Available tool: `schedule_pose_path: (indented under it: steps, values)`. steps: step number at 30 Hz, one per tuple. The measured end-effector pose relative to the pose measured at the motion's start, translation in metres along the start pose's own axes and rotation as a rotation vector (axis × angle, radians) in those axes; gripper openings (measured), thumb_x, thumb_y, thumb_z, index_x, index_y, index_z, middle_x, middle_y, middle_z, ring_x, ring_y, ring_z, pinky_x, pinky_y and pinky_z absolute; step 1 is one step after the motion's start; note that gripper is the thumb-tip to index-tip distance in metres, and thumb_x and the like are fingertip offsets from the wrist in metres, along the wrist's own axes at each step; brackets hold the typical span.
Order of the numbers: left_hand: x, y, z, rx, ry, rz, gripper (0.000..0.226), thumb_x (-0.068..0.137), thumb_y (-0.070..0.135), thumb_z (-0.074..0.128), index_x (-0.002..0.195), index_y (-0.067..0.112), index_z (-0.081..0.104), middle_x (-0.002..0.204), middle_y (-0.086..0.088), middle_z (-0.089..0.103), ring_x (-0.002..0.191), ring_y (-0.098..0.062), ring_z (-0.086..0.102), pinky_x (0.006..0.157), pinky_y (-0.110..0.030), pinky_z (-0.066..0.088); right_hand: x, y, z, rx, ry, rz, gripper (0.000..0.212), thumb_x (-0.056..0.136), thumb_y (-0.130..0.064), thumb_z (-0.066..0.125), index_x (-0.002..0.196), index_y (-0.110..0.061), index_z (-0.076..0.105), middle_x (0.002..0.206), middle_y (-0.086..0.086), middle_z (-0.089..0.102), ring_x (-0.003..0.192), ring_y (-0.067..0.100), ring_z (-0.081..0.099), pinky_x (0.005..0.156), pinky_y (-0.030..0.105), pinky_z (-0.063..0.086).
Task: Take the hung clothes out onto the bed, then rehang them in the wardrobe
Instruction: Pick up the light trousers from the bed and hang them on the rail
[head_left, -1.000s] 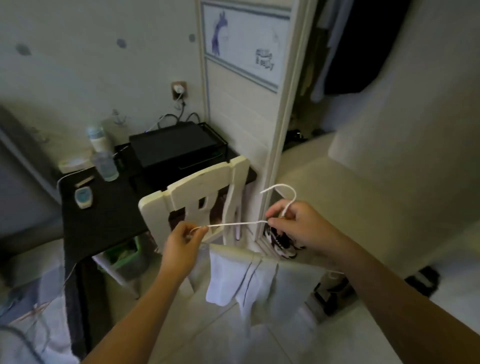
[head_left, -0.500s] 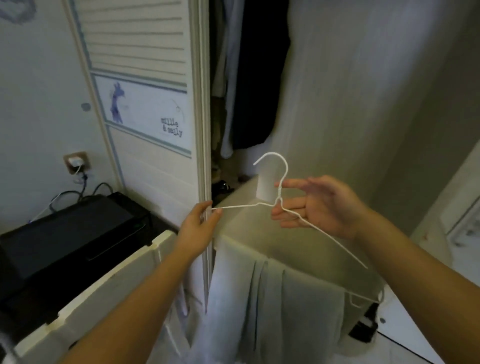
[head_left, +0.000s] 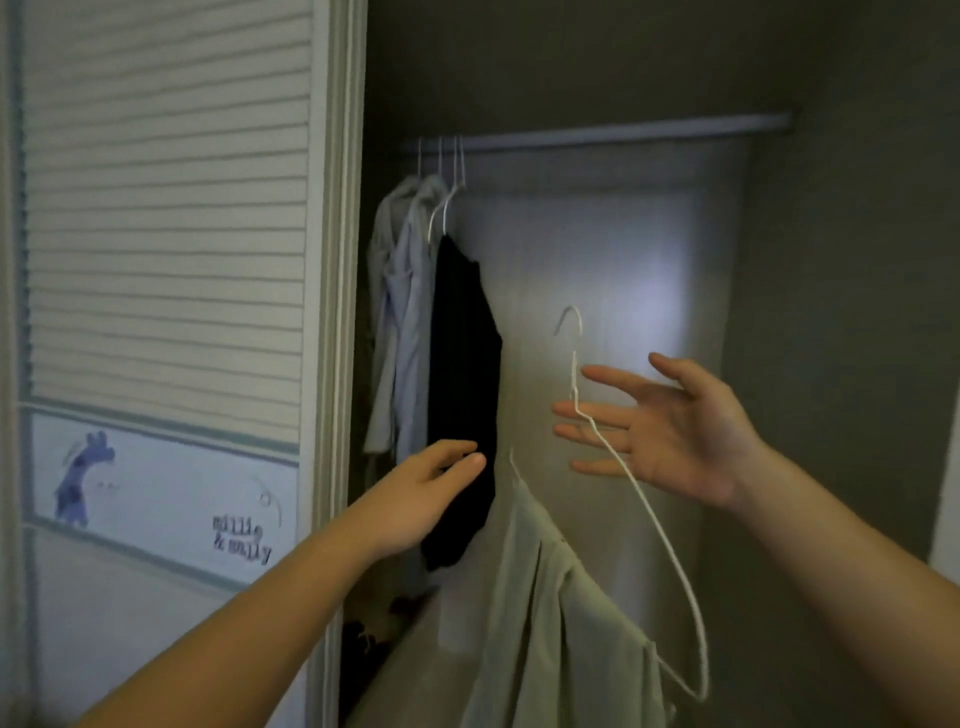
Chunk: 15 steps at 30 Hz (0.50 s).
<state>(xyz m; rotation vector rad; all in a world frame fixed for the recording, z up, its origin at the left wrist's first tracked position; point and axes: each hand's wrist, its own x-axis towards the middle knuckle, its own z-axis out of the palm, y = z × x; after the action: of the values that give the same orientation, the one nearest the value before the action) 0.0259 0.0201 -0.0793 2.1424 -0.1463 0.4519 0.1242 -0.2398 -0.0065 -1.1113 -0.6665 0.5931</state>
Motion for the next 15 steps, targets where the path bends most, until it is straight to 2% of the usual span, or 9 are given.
schedule_pose_path:
  steps: [2, 6, 9, 12, 15]
  values:
    - [0.017, 0.02, -0.018, 0.021, -0.035, 0.04, 0.064, 0.085, 0.065, 0.038, 0.141, 0.035, 0.046, 0.139, 0.02, 0.048, 0.128, 0.001, 0.042, 0.106, -0.019, 0.03, 0.018, -0.024, 0.006, -0.014, 0.023, -0.049, 0.06, 0.09, -0.049, 0.04, 0.141, -0.018, 0.046, 0.134, 0.029, 0.054, 0.126, 0.046, 0.051, 0.109, 0.067, 0.028]
    - [0.056, 0.048, -0.05, -0.047, -0.06, 0.058, 0.046, 0.082, 0.068, 0.041, 0.118, 0.043, 0.055, 0.123, 0.019, 0.059, 0.119, -0.006, 0.055, 0.099, -0.025, 0.041, 0.055, -0.068, 0.015, -0.064, 0.073, -0.145, 0.058, 0.091, -0.05, 0.042, 0.14, -0.018, 0.047, 0.13, 0.028, 0.058, 0.124, 0.045, 0.053, 0.108, 0.066, 0.03]
    - [0.087, 0.066, -0.067, -0.144, -0.077, -0.006, 0.063, 0.071, 0.074, 0.044, 0.12, 0.037, 0.061, 0.12, 0.008, 0.068, 0.113, -0.016, 0.063, 0.1, -0.04, 0.047, 0.089, -0.095, 0.019, -0.104, 0.118, -0.213, 0.057, 0.092, -0.051, 0.044, 0.138, -0.017, 0.049, 0.125, 0.026, 0.062, 0.12, 0.045, 0.056, 0.104, 0.066, 0.035]
    - [0.11, 0.085, -0.084, -0.25, -0.059, -0.066, 0.064, 0.086, 0.071, 0.036, 0.12, 0.025, 0.065, 0.115, -0.003, 0.072, 0.108, -0.026, 0.068, 0.1, -0.047, 0.048, 0.128, -0.121, 0.019, -0.133, 0.147, -0.268, 0.058, 0.092, -0.053, 0.045, 0.137, -0.018, 0.049, 0.119, 0.025, 0.066, 0.118, 0.044, 0.057, 0.103, 0.065, 0.036]
    - [0.127, 0.103, -0.102, -0.214, -0.043, -0.009, 0.06, 0.097, 0.065, 0.028, 0.122, 0.024, 0.063, 0.109, -0.002, 0.075, 0.104, -0.025, 0.07, 0.099, -0.047, 0.049, 0.169, -0.147, 0.017, -0.146, 0.119, -0.314, 0.057, 0.091, -0.055, 0.045, 0.135, -0.019, 0.049, 0.117, 0.025, 0.067, 0.12, 0.042, 0.056, 0.105, 0.065, 0.034]
